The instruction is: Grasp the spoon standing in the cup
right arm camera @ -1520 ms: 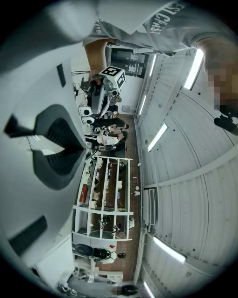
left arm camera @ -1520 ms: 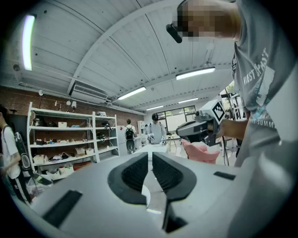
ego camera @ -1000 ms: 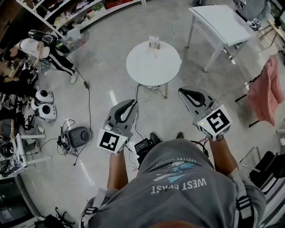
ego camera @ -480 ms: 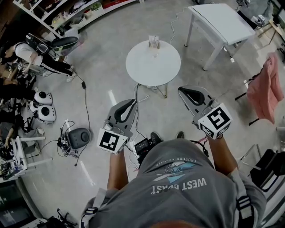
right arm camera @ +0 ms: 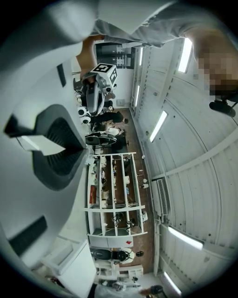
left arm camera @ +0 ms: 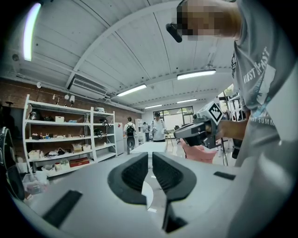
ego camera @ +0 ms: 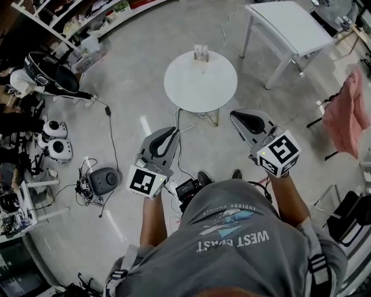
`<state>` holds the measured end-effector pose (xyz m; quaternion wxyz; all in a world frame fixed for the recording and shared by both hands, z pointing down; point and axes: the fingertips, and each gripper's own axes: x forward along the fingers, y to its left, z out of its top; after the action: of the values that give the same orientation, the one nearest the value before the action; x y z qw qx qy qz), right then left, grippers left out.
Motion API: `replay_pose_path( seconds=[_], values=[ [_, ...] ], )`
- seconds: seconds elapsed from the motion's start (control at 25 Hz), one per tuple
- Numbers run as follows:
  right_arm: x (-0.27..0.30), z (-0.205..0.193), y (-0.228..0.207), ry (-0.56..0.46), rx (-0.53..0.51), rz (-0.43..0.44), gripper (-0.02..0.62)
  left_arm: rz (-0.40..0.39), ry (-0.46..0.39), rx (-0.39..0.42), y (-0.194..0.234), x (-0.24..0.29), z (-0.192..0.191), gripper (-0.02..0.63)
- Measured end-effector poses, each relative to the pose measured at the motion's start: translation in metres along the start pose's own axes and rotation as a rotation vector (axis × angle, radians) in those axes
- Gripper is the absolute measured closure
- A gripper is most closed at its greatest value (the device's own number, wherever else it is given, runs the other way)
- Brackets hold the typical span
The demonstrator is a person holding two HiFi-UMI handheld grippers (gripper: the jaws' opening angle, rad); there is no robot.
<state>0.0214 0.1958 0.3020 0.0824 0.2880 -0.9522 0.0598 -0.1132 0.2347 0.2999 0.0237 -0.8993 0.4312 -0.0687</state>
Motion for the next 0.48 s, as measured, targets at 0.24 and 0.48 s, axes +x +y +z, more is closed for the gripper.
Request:
replay_pose_path(
  seconds=[0.24, 0.48],
  values=[
    [0.017, 0.005, -0.004, -0.006, 0.0, -0.01, 0.594, -0.009, -0.012, -0.001, 0.014, 0.001, 0.001, 0.574],
    [0.031, 0.011, -0.002, -0.029, 0.002, -0.016, 0.594, -0.012, 0.005, 0.008, 0.031, -0.005, -0.006, 0.574]
  ],
)
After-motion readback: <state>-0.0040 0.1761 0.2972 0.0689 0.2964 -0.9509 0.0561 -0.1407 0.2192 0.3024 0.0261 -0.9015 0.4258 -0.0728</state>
